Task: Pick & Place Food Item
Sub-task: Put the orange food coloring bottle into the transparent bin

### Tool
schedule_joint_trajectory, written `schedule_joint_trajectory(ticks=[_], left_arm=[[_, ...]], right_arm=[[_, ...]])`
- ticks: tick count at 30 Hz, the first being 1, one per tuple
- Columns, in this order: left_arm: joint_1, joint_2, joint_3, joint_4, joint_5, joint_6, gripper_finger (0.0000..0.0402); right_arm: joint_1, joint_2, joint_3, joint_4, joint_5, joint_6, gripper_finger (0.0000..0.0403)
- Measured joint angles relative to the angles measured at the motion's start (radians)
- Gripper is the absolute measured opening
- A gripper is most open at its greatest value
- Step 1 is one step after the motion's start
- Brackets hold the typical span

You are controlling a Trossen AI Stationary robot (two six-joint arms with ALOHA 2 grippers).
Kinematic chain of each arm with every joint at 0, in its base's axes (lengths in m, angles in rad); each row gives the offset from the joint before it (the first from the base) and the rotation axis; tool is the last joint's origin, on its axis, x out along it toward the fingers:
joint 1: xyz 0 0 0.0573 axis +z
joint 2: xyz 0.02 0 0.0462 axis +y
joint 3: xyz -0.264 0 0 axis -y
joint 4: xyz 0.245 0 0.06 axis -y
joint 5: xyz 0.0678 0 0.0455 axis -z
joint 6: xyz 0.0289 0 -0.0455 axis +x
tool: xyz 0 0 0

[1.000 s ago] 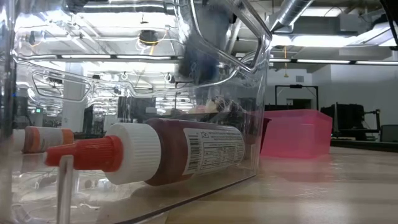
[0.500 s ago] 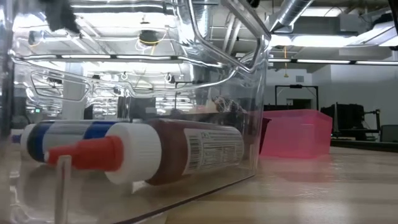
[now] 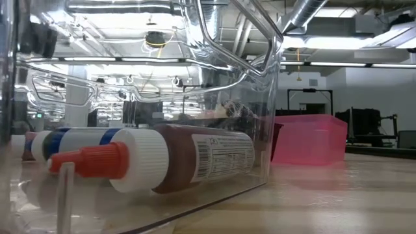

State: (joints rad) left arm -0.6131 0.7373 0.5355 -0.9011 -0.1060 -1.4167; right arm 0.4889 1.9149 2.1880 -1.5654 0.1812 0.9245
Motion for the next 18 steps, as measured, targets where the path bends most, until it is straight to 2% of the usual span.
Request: schedule_joint_trajectory(ticks=[4, 8, 18], left_arm=[[-0.091, 0.041, -0.095, 0.157, -0.001, -0.231, 0.0235], [-0.130, 0.119, -0.145, 0.314, -0.019, -0.365, 0.0239], [-0.058, 0.347, -0.147, 0.492, -0.058, -0.381, 0.0230]], right_arm=[[0.029, -0.055, 0.000, -0.006, 0.130, 0.153, 0.0200], [0.042, -0.094, 0.000, -0.006, 0.196, 0.202, 0.0199], [0.014, -0.131, 0.000, -0.006, 0.214, 0.091, 0.0183]])
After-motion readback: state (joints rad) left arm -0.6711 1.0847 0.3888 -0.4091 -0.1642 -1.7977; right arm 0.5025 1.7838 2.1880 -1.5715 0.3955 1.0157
